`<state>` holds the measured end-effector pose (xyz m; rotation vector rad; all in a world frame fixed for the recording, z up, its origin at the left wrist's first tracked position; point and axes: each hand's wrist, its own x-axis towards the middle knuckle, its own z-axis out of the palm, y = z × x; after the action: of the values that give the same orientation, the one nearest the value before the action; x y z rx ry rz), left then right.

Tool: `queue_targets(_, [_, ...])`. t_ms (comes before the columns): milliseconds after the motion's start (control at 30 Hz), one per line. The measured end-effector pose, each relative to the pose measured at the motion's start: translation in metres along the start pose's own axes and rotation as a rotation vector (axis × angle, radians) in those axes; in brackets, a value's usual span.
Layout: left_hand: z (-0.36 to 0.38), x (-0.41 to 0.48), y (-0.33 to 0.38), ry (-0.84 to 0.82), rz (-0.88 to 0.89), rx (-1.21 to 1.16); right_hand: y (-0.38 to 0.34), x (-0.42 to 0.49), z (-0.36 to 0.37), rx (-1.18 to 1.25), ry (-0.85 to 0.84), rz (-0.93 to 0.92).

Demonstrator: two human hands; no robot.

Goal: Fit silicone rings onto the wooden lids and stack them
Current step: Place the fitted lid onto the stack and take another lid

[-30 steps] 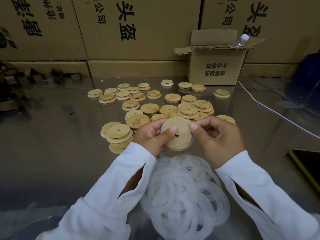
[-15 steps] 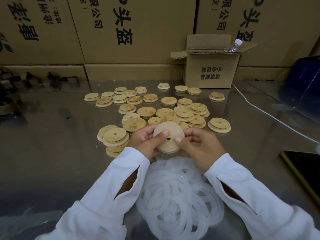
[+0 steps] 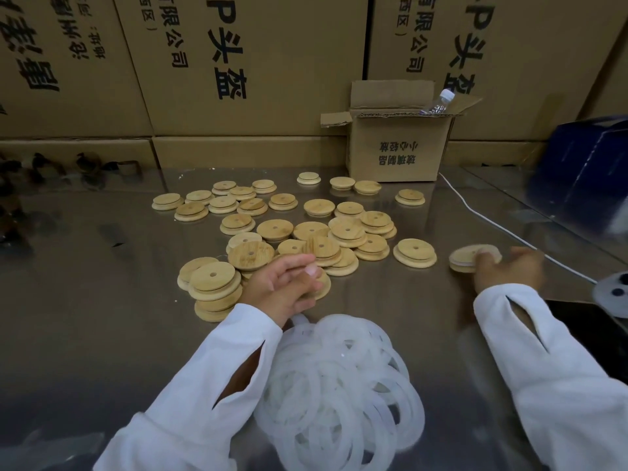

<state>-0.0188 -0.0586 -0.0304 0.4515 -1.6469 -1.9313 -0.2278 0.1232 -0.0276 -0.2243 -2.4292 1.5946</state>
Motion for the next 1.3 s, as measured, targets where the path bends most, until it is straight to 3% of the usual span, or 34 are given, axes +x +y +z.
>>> queue_targets(500, [0.01, -0.003, 0.002, 0.044, 0.044, 0.096, -0.025, 0.042, 0.052, -0.594, -0.18, -0.152])
queue_targets(667, [0.006, 0.0, 0.003, 0.02, 0.081, 0.067, -0.022, 0.058, 0.067, -0.723, -0.16, -0.261])
queue_targets(900, [0.0, 0.007, -0.001, 0.062, 0.084, 0.026, -0.024, 0.071, 0.08, -0.788, -0.163, -0.344])
queue_targets(1067, [0.001, 0.008, -0.002, 0.071, 0.066, 0.034, -0.021, 0.07, 0.075, -0.487, -0.128, -0.407])
queue_targets(1133, [0.001, 0.007, -0.002, 0.073, 0.063, 0.039, -0.019, 0.063, 0.072, -0.463, -0.197, -0.458])
queue_targets(1300, [0.001, 0.006, 0.0, 0.07, 0.05, 0.051, -0.017, 0.048, 0.055, -0.594, -0.557, -0.636])
